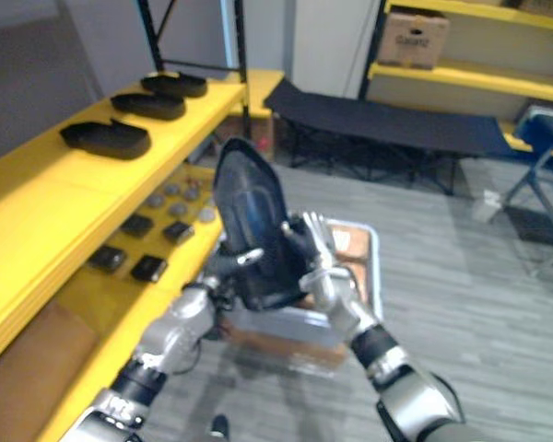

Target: Walk over and take plastic housings, then place them on the shelf

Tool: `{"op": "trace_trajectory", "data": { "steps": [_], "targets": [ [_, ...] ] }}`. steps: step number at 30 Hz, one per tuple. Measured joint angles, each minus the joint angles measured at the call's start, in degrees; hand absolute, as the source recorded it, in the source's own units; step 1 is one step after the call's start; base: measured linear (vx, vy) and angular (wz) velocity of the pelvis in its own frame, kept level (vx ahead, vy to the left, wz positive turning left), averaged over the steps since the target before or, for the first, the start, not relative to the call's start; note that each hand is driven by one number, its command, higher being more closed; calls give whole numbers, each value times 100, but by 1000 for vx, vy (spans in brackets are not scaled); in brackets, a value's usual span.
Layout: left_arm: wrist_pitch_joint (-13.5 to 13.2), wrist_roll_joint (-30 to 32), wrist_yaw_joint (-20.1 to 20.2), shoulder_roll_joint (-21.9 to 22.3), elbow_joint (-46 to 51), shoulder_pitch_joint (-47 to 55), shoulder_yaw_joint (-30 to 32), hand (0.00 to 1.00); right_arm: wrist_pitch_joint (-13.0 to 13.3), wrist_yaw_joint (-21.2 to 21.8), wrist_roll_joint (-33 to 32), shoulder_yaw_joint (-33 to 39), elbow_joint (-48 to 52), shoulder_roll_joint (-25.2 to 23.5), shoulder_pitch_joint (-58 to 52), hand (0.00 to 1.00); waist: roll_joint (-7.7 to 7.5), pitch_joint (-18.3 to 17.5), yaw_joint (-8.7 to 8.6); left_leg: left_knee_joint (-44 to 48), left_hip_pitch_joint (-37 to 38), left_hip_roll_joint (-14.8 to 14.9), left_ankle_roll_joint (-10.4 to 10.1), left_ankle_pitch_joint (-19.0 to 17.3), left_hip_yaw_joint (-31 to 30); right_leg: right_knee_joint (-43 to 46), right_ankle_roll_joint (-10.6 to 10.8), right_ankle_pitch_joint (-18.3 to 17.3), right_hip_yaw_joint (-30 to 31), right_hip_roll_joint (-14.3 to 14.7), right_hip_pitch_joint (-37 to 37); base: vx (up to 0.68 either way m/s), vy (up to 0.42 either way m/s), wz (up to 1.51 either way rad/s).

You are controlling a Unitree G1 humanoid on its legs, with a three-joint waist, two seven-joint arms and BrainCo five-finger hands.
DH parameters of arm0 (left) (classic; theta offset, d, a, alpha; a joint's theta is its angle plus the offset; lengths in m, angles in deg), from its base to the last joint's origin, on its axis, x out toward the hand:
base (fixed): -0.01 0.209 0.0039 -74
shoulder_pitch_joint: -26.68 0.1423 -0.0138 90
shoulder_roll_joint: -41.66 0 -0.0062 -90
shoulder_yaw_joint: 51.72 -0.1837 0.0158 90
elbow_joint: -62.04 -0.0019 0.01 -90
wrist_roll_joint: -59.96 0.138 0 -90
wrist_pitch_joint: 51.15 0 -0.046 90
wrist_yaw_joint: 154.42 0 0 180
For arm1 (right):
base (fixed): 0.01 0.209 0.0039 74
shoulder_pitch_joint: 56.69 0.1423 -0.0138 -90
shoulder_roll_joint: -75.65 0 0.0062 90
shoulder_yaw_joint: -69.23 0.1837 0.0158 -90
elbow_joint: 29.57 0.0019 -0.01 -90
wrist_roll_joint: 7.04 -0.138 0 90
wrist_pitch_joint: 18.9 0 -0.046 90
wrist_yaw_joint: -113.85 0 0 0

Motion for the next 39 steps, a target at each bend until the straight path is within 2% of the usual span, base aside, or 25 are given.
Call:
{"op": "trace_trajectory", "data": {
  "steps": [5,9,10,13,18,22,27,29,30,33,35,36,37,38,39],
  "targets": [
    [-434,-121,-18,1,-4,82,32,100,27,-90,-192,-27,277,-27,-87,100,-2,-1,-20,0,-1,0,-1,-1,10,-20,4,4,1,2,0,0,0,0],
    [-706,-683,-3,5,-8,112,33,100,111,-251,-308,-14,543,-78,-292,100,-3,-2,-49,0,5,-1,-1,-1,32,-46,5,13,13,6,-2,2,1,-1],
    [-817,-876,-2,5,-10,125,32,100,190,-312,-348,-18,553,-88,-305,0,-3,-2,-59,0,10,0,-2,-2,44,-54,3,16,22,7,-2,0,0,-4],
    [-1009,-1175,40,14,-10,153,28,100,256,-331,-410,30,746,-137,-408,0,-3,-2,-65,0,25,1,-4,-3,74,-68,5,25,44,6,0,0,0,-4],
    [-1310,-1186,71,23,-9,278,19,100,385,-318,-519,17,911,-168,-545,0,-9,-6,-68,-1,74,3,-10,-23,172,-69,1,39,138,-8,-8,8,9,-9],
    [-1323,-1128,67,89,-9,336,21,100,414,-356,-694,18,967,-171,-652,0,-20,-13,-70,-1,72,2,-10,-23,174,-69,1,43,139,-11,-10,5,6,-1],
    [-1435,290,-318,354,332,415,134,100,523,-586,-1325,267,1167,-373,-925,0,-27,-17,-61,0,71,-12,-9,-21,176,-62,-3,45,134,-20,-30,0,0,0],
    [-1451,899,-508,514,785,602,278,100,706,-566,-1495,419,1605,-403,-1104,0,-27,-18,-85,-1,71,-21,-9,-21,185,-58,-2,45,139,-31,-39,16,13,-1],
    [-1528,1390,-644,602,1048,675,405,100,923,-490,-1620,563,1889,-388,-1222,0,-26,-17,-94,-1,71,-25,-9,-21,186,-52,-3,44,141,-35,-42,0,0,0],
    [-1739,2274,-973,778,1233,726,766,100,1157,-399,-1855,835,2227,-385,-1398,0,-18,-22,-132,-1,81,-23,-8,-20,193,-37,-3,44,155,-35,-46,1,5,-1],
    [-1982,2969,-1516,818,1246,933,1481,100,1458,-388,-2248,1543,2681,-366,-1643,0,32,-57,-197,-2,84,-21,-6,-22,258,0,-3,42,200,-54,-101,-1,30,-12],
    [-2035,3142,-1676,809,1245,1014,1647,100,1552,-332,-2368,1733,2804,-344,-1709,0,48,-67,-207,-2,86,-18,-4,-24,302,12,-3,42,228,-60,-127,-2,39,-24],
    [-2171,3428,-2036,807,1232,1195,2006,100,1757,-235,-2617,2149,3113,-214,-1917,0,75,-83,-214,-3,98,-15,8,-36,362,30,-4,43,329,-71,-185,2,32,-23],
    [-2210,3530,-2177,806,1228,1267,2126,100,1828,-178,-2674,2267,3226,-154,-2025,0,81,-87,-215,-3,104,-13,11,-39,399,37,-5,44,344,-75,-204,6,36,-29],
    [-2344,3697,-2517,804,1177,1381,2305,100,1979,-16,-2896,2534,3405,-43,-2269,0,81,-87,-217,-4,145,-8,9,-53,492,38,-8,46,406,-80,-213,6,32,-29]
  ]
}}
